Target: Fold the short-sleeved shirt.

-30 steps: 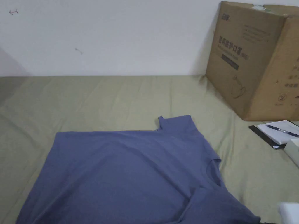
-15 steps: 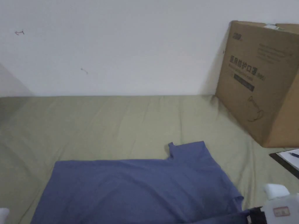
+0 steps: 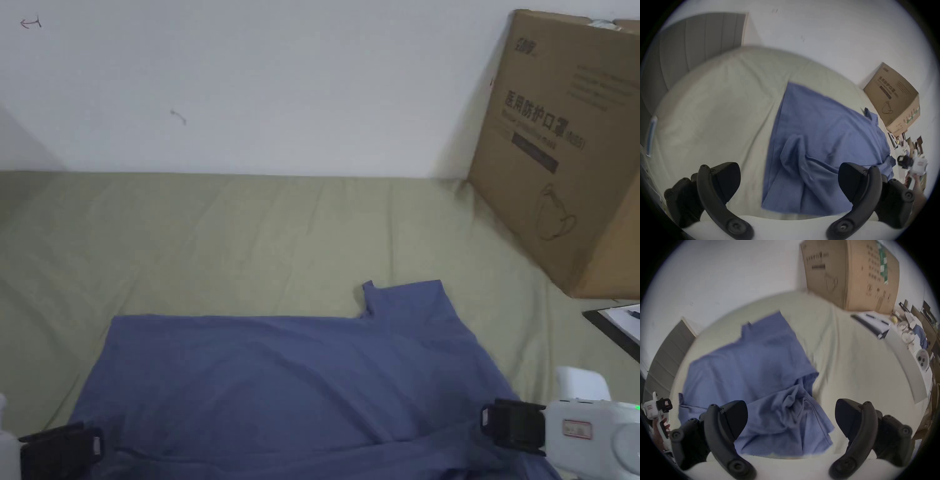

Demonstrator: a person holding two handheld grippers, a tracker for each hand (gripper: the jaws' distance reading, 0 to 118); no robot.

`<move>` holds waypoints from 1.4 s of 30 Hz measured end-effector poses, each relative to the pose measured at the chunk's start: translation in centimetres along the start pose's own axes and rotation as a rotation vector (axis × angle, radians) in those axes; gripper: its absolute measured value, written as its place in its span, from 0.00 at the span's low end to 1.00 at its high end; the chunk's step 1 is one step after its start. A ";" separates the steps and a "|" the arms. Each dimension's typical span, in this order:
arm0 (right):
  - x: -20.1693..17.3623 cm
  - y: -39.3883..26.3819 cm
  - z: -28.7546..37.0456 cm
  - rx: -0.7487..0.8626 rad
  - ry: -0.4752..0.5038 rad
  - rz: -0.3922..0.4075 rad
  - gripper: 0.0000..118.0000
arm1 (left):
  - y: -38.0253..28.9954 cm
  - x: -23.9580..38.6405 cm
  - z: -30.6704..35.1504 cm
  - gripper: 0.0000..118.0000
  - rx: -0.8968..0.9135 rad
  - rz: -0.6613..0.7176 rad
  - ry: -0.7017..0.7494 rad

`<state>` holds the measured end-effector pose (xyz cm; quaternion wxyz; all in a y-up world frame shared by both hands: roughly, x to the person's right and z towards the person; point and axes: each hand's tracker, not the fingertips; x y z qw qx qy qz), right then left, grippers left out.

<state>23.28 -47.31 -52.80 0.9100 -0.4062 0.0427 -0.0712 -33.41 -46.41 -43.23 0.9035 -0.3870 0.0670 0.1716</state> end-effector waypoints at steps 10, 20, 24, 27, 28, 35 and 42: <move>-4.3 -5.8 16.1 0.323 0.190 0.029 0.00 | -7.2 1.1 14.0 0.00 0.205 -0.025 -0.059; -6.5 -5.2 14.5 0.220 0.245 0.047 0.00 | -2.5 -2.4 4.0 0.00 -0.186 0.000 -0.019; -7.1 -5.3 13.6 0.178 0.261 0.059 0.00 | -1.7 -2.3 -1.6 0.75 -0.268 -0.055 0.021; -7.2 -5.7 12.7 0.149 0.263 0.061 0.00 | -1.8 -2.6 -4.7 0.95 -0.281 -0.084 0.068; -7.3 -5.7 12.4 0.140 0.262 0.059 0.00 | -2.1 -2.2 -5.2 0.95 -0.308 -0.093 0.081; -7.3 -6.6 10.3 0.073 0.261 0.073 0.00 | -2.3 -0.5 -6.5 0.74 -0.382 -0.205 0.151; -3.9 -5.1 9.4 0.113 0.191 0.020 0.00 | -1.8 0.4 -3.4 0.06 -0.337 -0.152 0.047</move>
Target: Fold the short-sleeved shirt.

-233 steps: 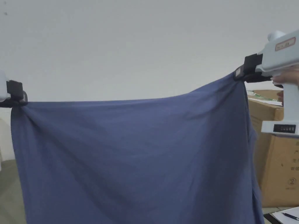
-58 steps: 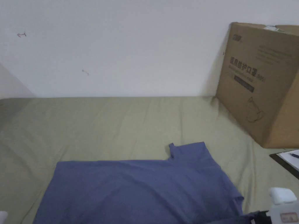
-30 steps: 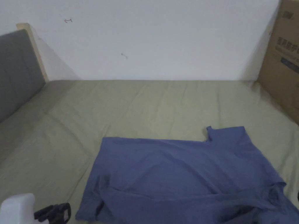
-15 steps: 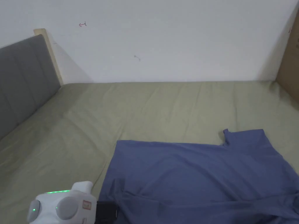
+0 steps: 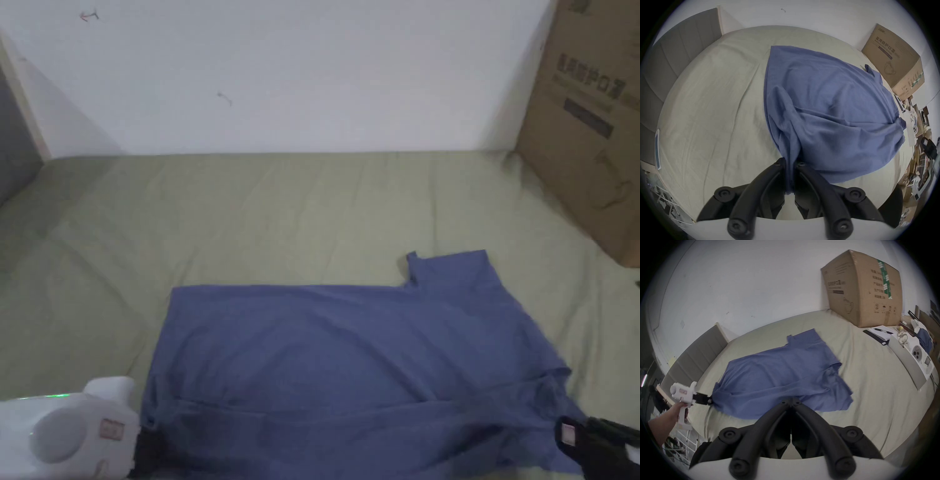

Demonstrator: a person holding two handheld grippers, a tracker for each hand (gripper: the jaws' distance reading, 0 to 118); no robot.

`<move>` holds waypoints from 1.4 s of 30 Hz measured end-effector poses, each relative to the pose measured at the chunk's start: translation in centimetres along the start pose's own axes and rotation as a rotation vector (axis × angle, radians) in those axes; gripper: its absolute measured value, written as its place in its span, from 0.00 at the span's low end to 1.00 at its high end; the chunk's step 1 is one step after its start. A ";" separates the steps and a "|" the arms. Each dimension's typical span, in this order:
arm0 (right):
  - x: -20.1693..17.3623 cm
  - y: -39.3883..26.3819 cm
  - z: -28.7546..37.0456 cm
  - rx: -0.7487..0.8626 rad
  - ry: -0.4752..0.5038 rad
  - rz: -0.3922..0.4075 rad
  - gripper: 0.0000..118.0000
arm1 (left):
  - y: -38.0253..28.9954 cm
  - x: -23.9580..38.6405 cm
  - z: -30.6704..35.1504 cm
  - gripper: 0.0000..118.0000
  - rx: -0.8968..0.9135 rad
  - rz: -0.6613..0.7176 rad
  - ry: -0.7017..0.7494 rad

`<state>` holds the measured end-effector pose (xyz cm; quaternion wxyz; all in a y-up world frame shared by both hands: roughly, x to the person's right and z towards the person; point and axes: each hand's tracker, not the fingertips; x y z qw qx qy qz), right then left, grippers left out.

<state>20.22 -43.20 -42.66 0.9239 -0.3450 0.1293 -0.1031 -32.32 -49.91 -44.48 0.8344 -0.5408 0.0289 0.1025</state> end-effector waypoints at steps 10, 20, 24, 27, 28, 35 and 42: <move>9.9 4.6 -8.7 -0.279 -0.085 -0.266 1.00 | -0.7 0.1 2.9 0.06 0.061 0.053 -0.041; 9.8 2.2 -14.0 -0.446 -0.270 -0.261 0.54 | -1.2 0.3 1.4 0.06 0.022 0.092 -0.037; 9.3 2.9 -11.5 -0.403 -0.168 -0.283 0.07 | -1.0 0.2 2.1 0.06 0.029 0.100 -0.037; 9.1 4.0 -8.1 -0.378 -0.160 -0.249 0.07 | -0.7 0.2 3.9 0.06 0.061 0.100 -0.047; 9.2 4.4 -6.8 -0.355 -0.121 -0.263 0.07 | -0.7 0.4 5.0 0.06 0.081 0.096 -0.056; 9.9 4.0 4.1 -0.292 -0.038 -0.322 0.07 | -4.8 -1.0 12.1 0.06 0.129 0.130 -0.170; 11.8 -4.8 4.0 -0.458 -0.095 -0.344 0.07 | -11.9 -1.5 8.5 0.06 -0.023 0.130 -0.113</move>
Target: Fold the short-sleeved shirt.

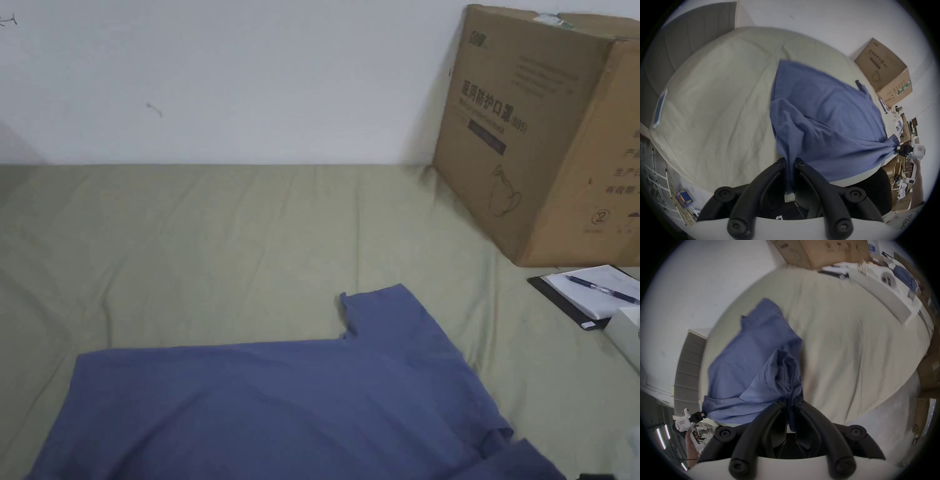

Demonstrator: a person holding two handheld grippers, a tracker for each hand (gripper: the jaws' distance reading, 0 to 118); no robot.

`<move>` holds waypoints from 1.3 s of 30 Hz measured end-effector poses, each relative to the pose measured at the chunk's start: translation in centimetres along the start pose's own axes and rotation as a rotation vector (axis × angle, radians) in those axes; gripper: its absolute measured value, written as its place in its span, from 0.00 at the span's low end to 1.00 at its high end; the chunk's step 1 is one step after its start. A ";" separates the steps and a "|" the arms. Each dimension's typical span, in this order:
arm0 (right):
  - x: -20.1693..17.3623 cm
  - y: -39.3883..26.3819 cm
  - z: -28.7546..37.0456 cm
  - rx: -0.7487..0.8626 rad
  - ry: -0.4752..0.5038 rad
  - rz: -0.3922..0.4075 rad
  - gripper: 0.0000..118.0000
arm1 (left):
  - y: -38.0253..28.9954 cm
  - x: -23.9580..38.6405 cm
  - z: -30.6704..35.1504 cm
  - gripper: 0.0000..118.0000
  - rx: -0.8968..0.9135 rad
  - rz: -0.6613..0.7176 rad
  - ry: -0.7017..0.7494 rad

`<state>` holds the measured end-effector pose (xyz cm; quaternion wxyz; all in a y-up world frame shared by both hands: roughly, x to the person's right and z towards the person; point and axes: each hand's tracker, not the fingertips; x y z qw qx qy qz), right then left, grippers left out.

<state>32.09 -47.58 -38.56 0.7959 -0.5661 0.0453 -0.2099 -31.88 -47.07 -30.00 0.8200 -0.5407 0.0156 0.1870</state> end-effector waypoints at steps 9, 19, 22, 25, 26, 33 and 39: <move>0.9 -1.5 -3.6 0.057 -0.117 0.084 0.49 | -1.2 -1.3 -2.0 0.34 0.042 0.039 0.060; -5.4 -3.5 8.2 0.361 0.012 0.172 0.97 | -1.1 0.8 10.3 0.97 0.477 0.044 -0.099; -9.0 -5.1 10.6 0.541 0.178 0.207 0.80 | -1.5 3.1 12.2 0.93 0.526 -0.011 -0.109; -12.3 -5.9 10.9 0.671 0.352 0.280 0.27 | -3.2 4.4 12.3 0.45 0.669 -0.093 -0.134; -13.3 -5.8 10.7 0.681 0.330 0.309 0.20 | -3.4 4.8 11.9 0.33 0.673 -0.110 -0.114; -17.0 -3.0 7.8 0.601 0.262 0.409 0.00 | 3.7 4.2 7.4 0.00 0.531 -0.099 -0.001; -17.4 0.4 3.4 0.496 0.247 0.381 0.00 | 18.3 1.8 -2.7 0.00 0.163 -0.079 0.004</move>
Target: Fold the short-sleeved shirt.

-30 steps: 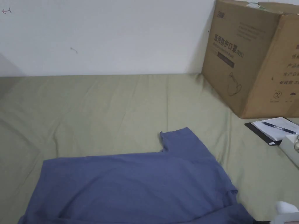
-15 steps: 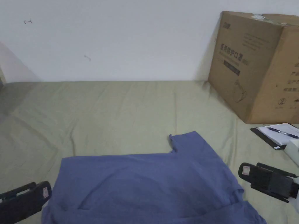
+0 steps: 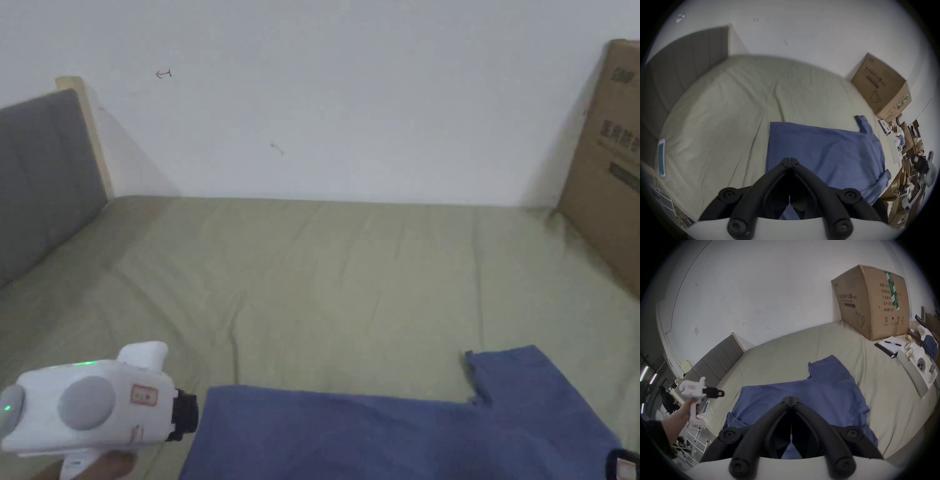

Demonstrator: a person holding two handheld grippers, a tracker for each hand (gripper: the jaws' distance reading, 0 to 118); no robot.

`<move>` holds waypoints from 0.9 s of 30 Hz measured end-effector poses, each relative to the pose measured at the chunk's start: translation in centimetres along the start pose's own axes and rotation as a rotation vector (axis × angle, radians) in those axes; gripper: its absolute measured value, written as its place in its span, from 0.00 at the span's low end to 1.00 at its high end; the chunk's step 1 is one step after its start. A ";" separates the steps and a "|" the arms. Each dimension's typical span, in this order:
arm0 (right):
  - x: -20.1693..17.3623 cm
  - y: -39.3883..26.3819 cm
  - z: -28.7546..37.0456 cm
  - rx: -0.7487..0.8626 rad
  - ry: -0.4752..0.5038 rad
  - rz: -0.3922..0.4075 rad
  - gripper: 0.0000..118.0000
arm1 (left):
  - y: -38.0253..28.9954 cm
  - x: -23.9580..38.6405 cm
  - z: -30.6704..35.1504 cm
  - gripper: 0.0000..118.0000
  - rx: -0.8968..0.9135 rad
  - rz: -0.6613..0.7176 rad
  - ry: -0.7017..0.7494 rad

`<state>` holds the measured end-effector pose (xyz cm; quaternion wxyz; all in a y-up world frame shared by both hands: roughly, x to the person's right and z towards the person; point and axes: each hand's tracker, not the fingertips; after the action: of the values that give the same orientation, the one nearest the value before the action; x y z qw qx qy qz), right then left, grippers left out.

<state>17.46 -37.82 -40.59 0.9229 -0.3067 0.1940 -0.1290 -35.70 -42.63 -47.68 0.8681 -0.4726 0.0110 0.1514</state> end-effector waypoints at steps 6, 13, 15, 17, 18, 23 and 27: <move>1.1 -0.7 -4.3 -0.098 -0.003 0.000 0.00 | 5.7 -1.7 -11.1 0.95 -0.099 0.007 0.044; 2.2 -1.6 -7.2 -0.180 -0.025 0.017 0.00 | 5.1 -0.4 -16.0 0.86 -0.176 -0.173 0.156; 2.4 -1.7 -7.8 -0.184 -0.025 0.016 0.00 | 4.7 0.4 -14.3 0.43 -0.096 -0.225 0.149; 2.5 -1.7 -8.2 -0.183 -0.027 0.011 0.00 | 4.0 1.3 -12.9 0.33 -0.055 -0.284 0.114; 2.6 -1.5 -8.5 -0.180 -0.025 0.005 0.00 | 3.8 1.6 -12.6 0.10 -0.082 -0.287 0.058; 5.1 3.8 -11.2 -0.056 -0.035 -0.011 0.00 | 3.6 2.9 -11.7 0.01 -0.056 -0.326 0.098; 11.0 10.6 -18.7 -0.235 -0.159 -0.150 0.00 | 4.5 2.4 -9.5 0.01 0.056 -0.265 0.083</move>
<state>20.37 -43.15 -64.00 0.8809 -0.4353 0.1107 -0.1495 -33.50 -47.56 -56.98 0.8920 -0.4515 -0.0111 0.0154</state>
